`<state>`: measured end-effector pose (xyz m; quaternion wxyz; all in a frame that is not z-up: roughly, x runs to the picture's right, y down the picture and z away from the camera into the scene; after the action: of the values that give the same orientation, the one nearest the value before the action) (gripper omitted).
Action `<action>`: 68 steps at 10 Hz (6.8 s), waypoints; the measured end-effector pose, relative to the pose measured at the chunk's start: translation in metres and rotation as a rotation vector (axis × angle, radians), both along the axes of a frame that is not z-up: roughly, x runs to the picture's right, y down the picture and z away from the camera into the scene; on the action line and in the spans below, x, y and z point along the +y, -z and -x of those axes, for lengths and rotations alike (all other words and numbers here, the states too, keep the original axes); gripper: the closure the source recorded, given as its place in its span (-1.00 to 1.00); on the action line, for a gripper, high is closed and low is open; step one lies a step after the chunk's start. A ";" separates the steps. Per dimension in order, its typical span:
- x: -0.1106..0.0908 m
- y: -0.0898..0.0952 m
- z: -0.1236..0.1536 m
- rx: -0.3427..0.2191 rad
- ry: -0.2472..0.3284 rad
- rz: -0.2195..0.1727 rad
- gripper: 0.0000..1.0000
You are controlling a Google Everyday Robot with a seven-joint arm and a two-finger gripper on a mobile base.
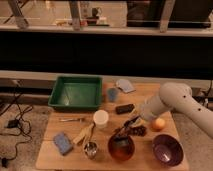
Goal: Wipe red bowl with brush
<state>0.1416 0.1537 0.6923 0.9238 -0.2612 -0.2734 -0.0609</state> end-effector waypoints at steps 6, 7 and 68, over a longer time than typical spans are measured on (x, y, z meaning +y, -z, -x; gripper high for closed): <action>0.026 0.029 0.014 -0.049 0.011 0.001 0.79; 0.026 0.031 0.014 -0.049 0.010 0.000 0.79; -0.185 -0.061 -0.027 0.170 -0.162 -0.185 0.79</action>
<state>0.1684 -0.0309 0.7531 0.9656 -0.1560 -0.2077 0.0111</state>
